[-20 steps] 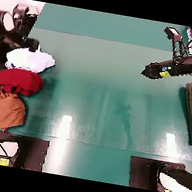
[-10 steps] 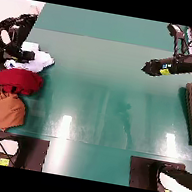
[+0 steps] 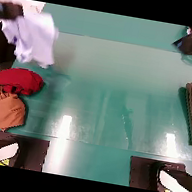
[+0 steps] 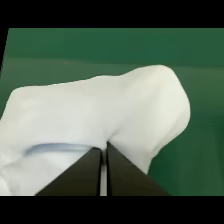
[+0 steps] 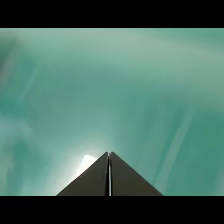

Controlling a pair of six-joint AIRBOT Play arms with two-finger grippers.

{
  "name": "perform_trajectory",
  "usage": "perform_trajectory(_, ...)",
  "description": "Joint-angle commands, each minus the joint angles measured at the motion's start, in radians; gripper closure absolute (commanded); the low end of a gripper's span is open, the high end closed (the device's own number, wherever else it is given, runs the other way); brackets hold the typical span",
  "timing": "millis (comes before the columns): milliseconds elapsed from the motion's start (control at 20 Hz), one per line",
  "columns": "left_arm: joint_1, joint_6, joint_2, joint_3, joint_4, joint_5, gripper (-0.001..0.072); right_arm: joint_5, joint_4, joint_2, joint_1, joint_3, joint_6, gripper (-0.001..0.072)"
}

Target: Fold the shirts.

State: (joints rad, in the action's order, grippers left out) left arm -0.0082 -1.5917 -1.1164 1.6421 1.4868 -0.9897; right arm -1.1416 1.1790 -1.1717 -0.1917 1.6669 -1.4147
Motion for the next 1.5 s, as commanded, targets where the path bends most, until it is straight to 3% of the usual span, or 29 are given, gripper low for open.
perform_trajectory(0,-0.205,0.012,0.100,0.188,0.002,-0.057,0.0684,0.024,0.000,0.051,0.067,0.113,0.001,0.0698)
perform_trajectory(350,-0.656,-0.089,-0.012,0.157,-0.008,-0.141,0.0683,0.023,0.000,0.174,0.134,0.049,0.001,0.0698)
perform_trajectory(500,-0.794,-0.087,-0.127,0.049,-0.101,-0.153,0.0679,0.025,0.002,0.241,0.145,-0.042,0.002,0.0698)
perform_trajectory(550,-0.829,-0.084,-0.171,0.010,-0.158,-0.151,0.0483,0.025,0.002,0.261,0.145,-0.072,0.002,0.0698)
perform_trajectory(600,-0.858,-0.085,-0.211,-0.023,-0.199,-0.147,0.0166,0.025,0.001,0.278,0.145,-0.099,0.002,0.0698)
perform_trajectory(650,-0.884,-0.085,-0.249,-0.052,-0.222,-0.145,0.0032,0.025,0.001,0.294,0.145,-0.125,0.002,0.0698)
perform_trajectory(750,-0.908,-0.074,-0.317,-0.074,-0.208,-0.161,0.0034,0.026,0.001,0.321,0.145,-0.167,0.002,0.0699)
perform_trajectory(850,-0.875,-0.077,-0.322,-0.071,-0.100,-0.187,0.0034,0.026,0.001,0.341,0.145,-0.196,0.002,0.0698)
perform_trajectory(1050,-0.671,-0.077,-0.285,-0.072,0.028,-0.283,0.0033,0.025,0.000,0.345,0.144,-0.202,0.002,0.0698)
perform_trajectory(1250,-0.443,-0.076,-0.290,-0.180,-0.041,-0.242,0.0034,0.024,0.000,0.330,0.144,-0.203,0.001,0.0698)
perform_trajectory(1450,-0.322,-0.046,-0.296,-0.410,-0.215,-0.057,0.0034,0.005,-0.006,0.287,0.144,-0.203,0.001,0.0698)
